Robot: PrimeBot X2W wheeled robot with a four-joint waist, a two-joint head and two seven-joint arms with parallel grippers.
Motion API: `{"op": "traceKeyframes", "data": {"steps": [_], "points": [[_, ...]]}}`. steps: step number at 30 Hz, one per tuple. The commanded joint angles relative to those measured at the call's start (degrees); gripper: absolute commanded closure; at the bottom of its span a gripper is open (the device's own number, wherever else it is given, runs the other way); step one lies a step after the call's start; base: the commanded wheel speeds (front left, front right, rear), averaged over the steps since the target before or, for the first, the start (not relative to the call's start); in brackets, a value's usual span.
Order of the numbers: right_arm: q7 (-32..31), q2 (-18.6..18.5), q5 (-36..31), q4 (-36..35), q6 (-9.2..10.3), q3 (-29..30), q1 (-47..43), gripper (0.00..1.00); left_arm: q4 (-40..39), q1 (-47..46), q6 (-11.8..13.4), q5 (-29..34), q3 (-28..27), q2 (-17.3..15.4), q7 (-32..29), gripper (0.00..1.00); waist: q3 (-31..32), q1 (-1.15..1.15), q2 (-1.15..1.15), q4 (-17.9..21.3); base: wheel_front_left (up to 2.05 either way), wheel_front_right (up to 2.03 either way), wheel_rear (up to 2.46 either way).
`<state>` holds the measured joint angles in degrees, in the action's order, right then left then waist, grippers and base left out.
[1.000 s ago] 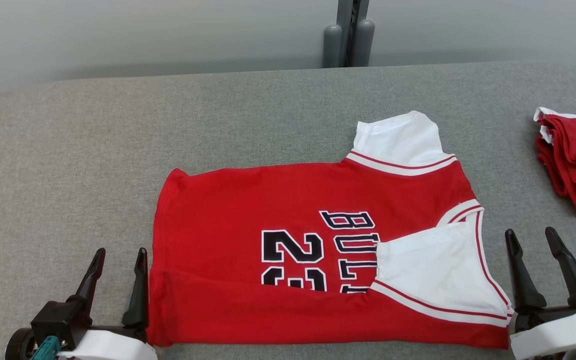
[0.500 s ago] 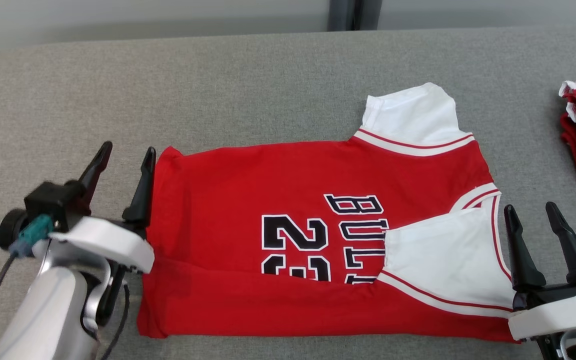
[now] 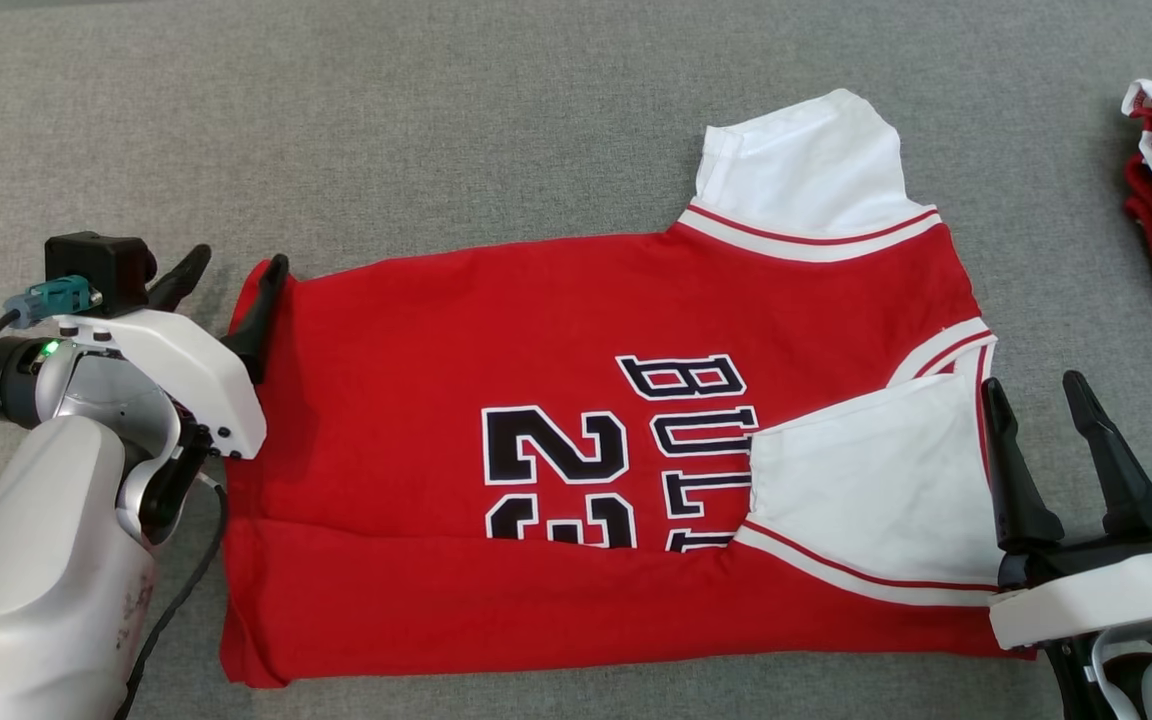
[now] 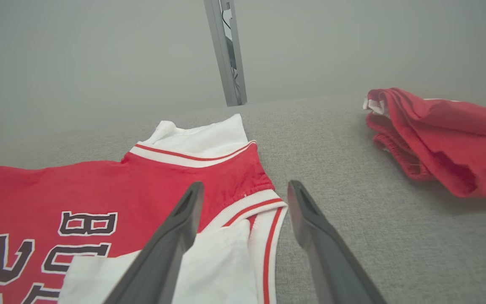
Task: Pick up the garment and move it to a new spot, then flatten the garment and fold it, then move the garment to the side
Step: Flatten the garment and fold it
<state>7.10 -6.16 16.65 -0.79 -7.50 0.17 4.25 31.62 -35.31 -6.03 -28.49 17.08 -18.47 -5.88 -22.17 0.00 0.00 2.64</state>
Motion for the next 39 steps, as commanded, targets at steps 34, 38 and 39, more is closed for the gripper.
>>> {"op": "traceKeyframes", "data": {"steps": [34,38,39], "points": [[0.0,-10.3,8.8,14.2,0.0,-2.1,29.7,0.0,1.6,-7.3,-1.2,-5.9,5.5,-0.6,3.9,1.0,-6.2,0.0,0.0,-3.2,0.0,0.0,0.0],[-2.0,-12.4,10.3,19.4,0.0,-5.3,36.7,0.0,1.1,-8.9,-1.2,-5.7,6.1,0.4,5.0,1.0,-8.3,0.0,0.0,-5.2,0.0,0.0,0.0],[-2.7,-13.0,10.8,20.8,0.0,-6.0,38.2,0.0,1.0,-9.3,-1.2,-5.6,6.3,0.7,5.2,1.0,-8.8,0.0,0.0,-5.6,0.0,0.0,0.0]]}}
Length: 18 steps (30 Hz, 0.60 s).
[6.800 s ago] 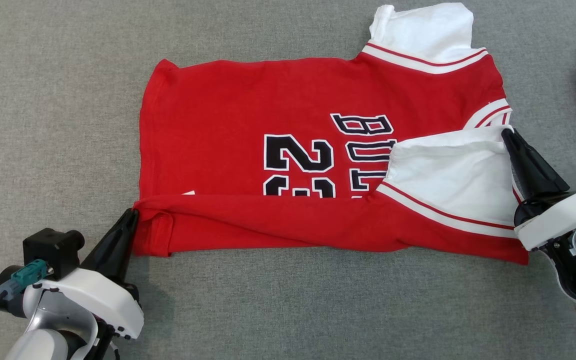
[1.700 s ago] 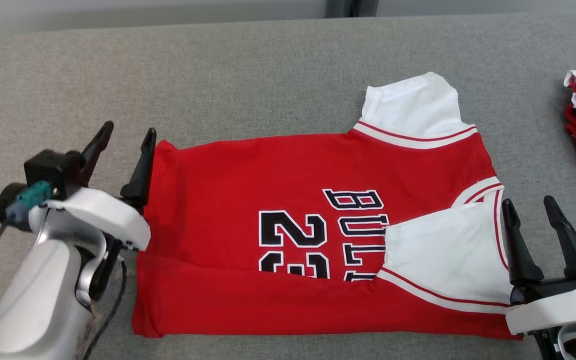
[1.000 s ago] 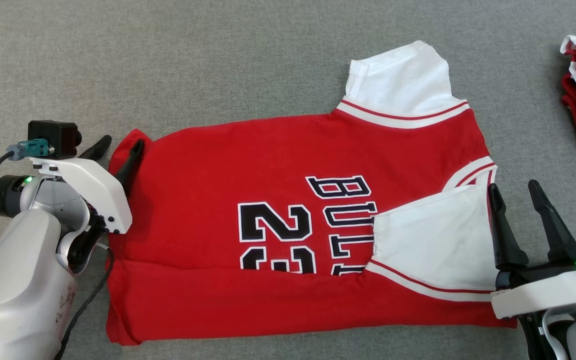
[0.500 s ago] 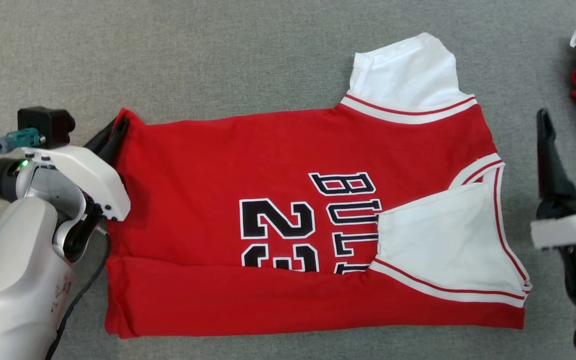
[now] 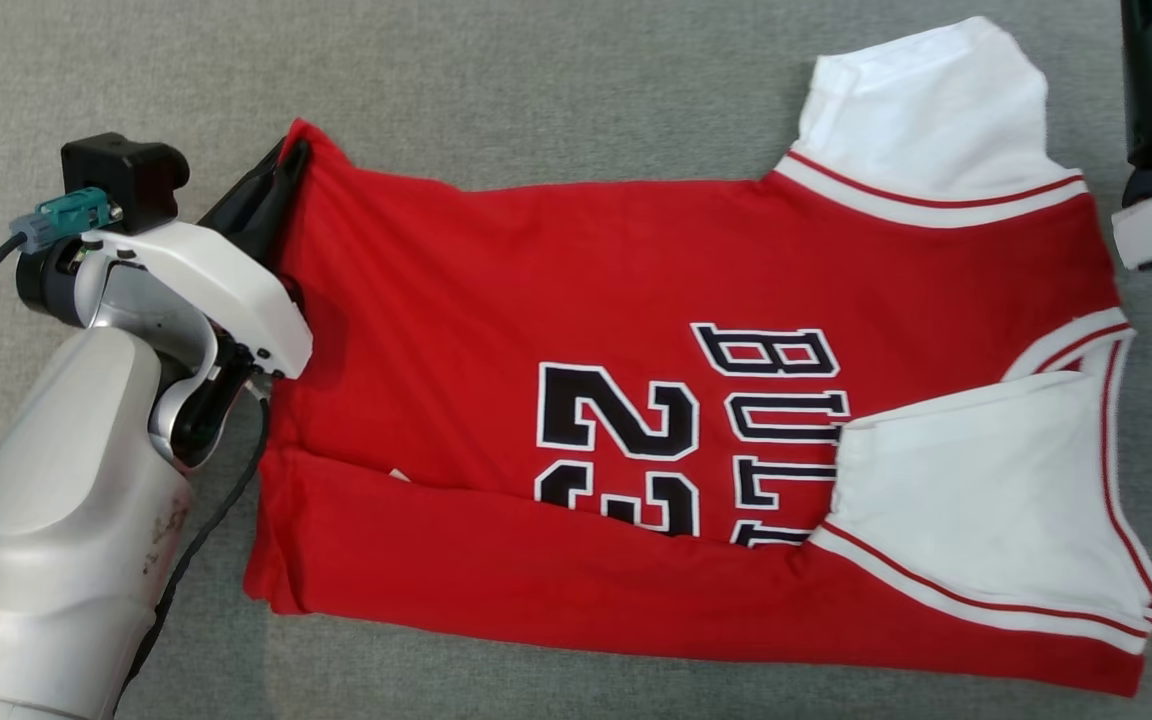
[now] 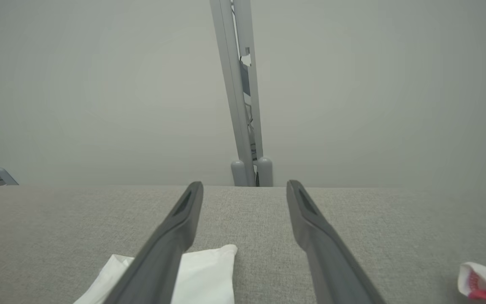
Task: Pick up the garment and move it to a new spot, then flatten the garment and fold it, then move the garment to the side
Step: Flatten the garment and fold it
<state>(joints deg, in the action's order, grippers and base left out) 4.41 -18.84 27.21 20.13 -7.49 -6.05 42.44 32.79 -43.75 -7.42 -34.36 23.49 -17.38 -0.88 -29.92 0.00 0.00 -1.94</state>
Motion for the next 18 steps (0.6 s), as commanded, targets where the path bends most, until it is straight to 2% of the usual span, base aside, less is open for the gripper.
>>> {"op": "traceKeyframes", "data": {"steps": [1,10,18], "points": [[-1.0,-1.0,0.3,1.3,-0.01,-0.9,1.4,0.0,-0.2,-1.2,0.2,0.3,0.0,-0.2,0.5,1.0,-1.5,0.0,0.0,-1.5,0.0,0.0,0.0],[-12.5,-4.5,4.8,11.6,-0.01,-10.1,11.3,0.0,0.3,-3.5,0.1,0.2,1.4,1.2,2.1,1.0,-4.3,0.0,0.0,-3.4,0.0,0.0,0.0],[-21.2,-6.9,7.4,15.1,0.0,-16.2,15.8,0.0,1.4,-4.7,0.1,-0.5,2.6,1.9,3.0,1.0,-5.5,0.0,0.0,-4.1,0.0,0.0,0.0]]}}
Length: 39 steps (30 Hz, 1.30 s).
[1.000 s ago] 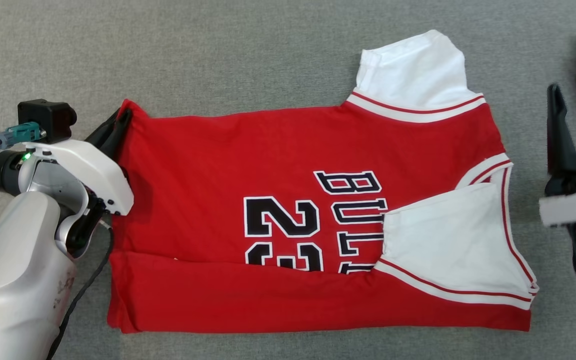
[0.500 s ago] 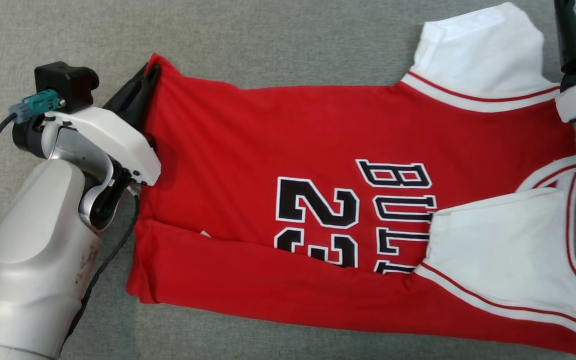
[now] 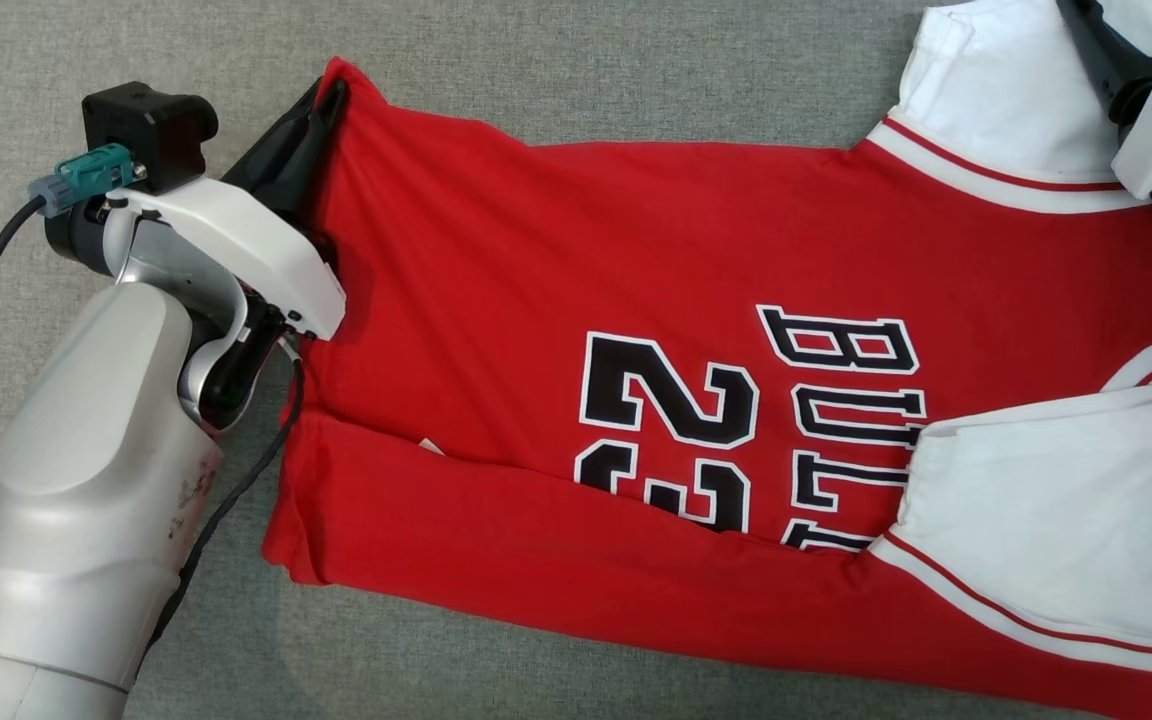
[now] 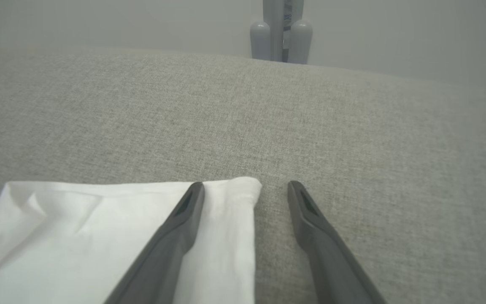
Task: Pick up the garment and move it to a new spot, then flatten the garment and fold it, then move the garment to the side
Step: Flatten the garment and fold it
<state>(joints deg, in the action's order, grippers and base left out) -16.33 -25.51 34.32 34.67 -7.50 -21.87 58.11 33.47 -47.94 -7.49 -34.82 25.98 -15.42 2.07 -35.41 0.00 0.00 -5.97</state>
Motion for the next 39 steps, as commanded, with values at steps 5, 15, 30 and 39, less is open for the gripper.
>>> {"op": "traceKeyframes", "data": {"steps": [5,15,30,39], "points": [[-4.2,-1.0,2.1,1.9,0.0,-3.0,1.6,0.0,1.5,-0.9,0.1,-0.6,0.9,0.3,0.6,1.0,-0.2,0.0,0.0,-0.4,0.0,0.0,0.0],[-1.0,-2.1,5.8,1.5,0.01,-5.5,3.5,1.0,2.3,-0.4,0.0,-2.0,2.2,-0.3,1.4,1.0,1.2,0.0,0.0,-0.5,0.0,0.0,0.0],[8.2,-4.7,14.5,-5.3,0.01,-5.1,0.8,1.0,-3.0,2.6,0.9,-3.4,1.6,-4.4,0.1,1.0,6.8,0.0,0.0,1.9,0.0,0.0,0.0],[9.4,-5.9,24.6,-12.5,0.0,-5.4,-6.0,1.0,-10.9,8.4,0.7,-7.6,0.4,-7.6,-3.5,1.0,9.7,0.0,0.0,3.5,0.0,0.0,0.0]]}}
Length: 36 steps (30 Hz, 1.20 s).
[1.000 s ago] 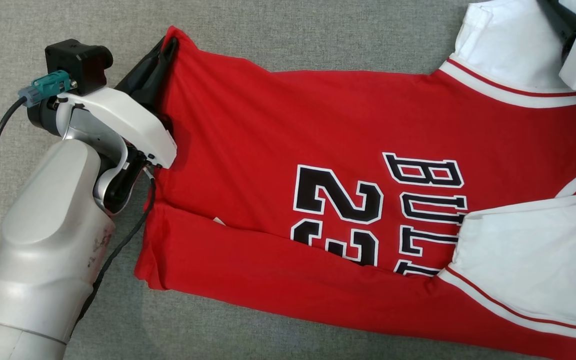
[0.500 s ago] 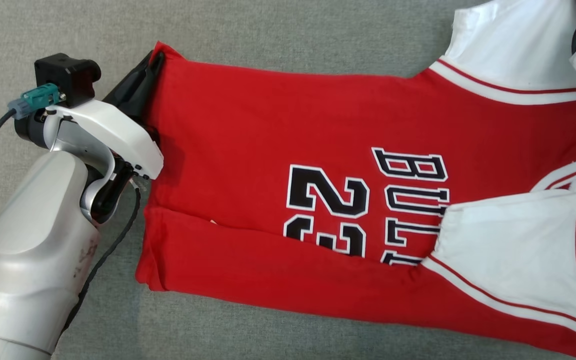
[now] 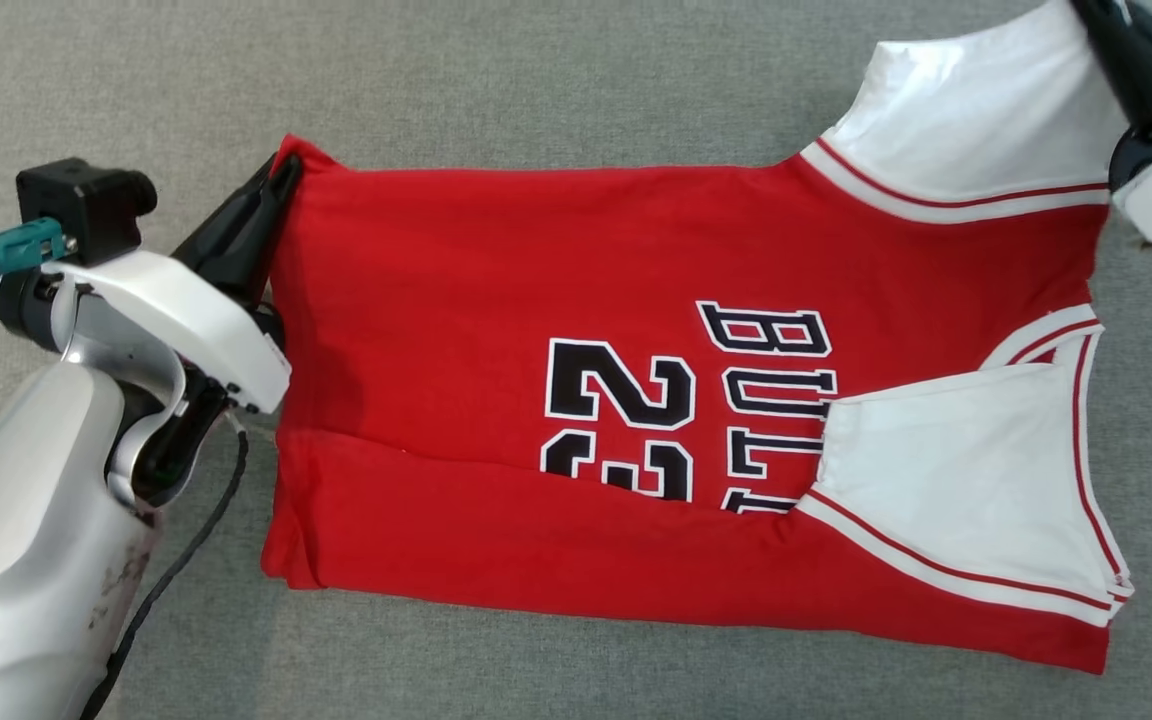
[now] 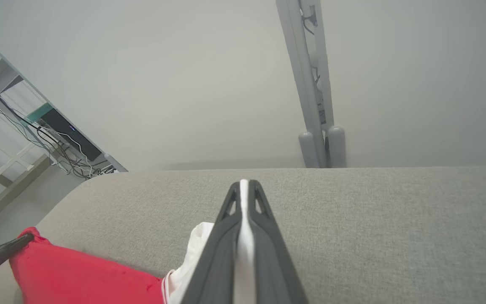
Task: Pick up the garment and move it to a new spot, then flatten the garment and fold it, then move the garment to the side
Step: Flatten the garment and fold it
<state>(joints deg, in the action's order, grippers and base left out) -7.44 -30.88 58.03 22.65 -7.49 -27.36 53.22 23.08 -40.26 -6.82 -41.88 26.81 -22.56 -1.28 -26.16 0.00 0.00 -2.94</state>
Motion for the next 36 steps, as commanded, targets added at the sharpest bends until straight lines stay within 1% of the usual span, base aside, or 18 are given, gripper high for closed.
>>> {"op": "traceKeyframes", "data": {"steps": [1,10,15,18,23,30,36], "points": [[0.6,-1.3,3.3,-3.1,-0.01,0.3,-3.4,1.0,-2.9,2.4,0.0,-1.6,-0.8,-1.5,-1.0,1.0,1.1,0.0,0.0,0.9,0.0,0.0,0.0],[1.5,-4.5,13.5,-15.2,-0.02,2.3,-16.5,1.0,-13.8,11.2,1.3,-7.5,-3.9,-5.8,-4.6,1.0,2.6,0.0,0.0,2.7,0.0,0.0,0.0],[3.6,-5.1,16.5,-20.5,-0.02,2.7,-24.7,1.0,-17.5,16.5,2.2,-11.4,-5.8,-7.1,-5.5,1.0,3.3,0.0,0.0,3.6,0.0,0.0,0.0],[4.9,-4.7,18.3,-22.9,-0.02,2.4,-29.1,1.0,-18.3,18.9,2.6,-13.5,-6.8,-7.0,-5.3,1.0,3.3,0.0,0.0,3.9,0.0,0.0,0.0],[7.3,-4.1,20.1,-24.8,-0.02,1.9,-34.0,1.0,-18.0,20.6,2.9,-15.0,-8.0,-7.1,-4.8,1.0,3.1,0.0,0.0,4.2,0.0,0.0,0.0],[11.4,-3.6,22.6,-26.9,-0.02,1.7,-40.3,1.0,-17.7,22.9,2.4,-17.1,-9.1,-7.1,-4.0,1.0,3.5,0.0,0.0,4.7,0.0,0.0,0.0],[14.2,-3.5,24.1,-27.1,-0.02,1.3,-45.1,1.0,-17.1,25.5,2.4,-18.9,-9.9,-6.5,-3.1,1.0,4.0,0.0,0.0,4.7,0.0,0.0,0.0]]}}
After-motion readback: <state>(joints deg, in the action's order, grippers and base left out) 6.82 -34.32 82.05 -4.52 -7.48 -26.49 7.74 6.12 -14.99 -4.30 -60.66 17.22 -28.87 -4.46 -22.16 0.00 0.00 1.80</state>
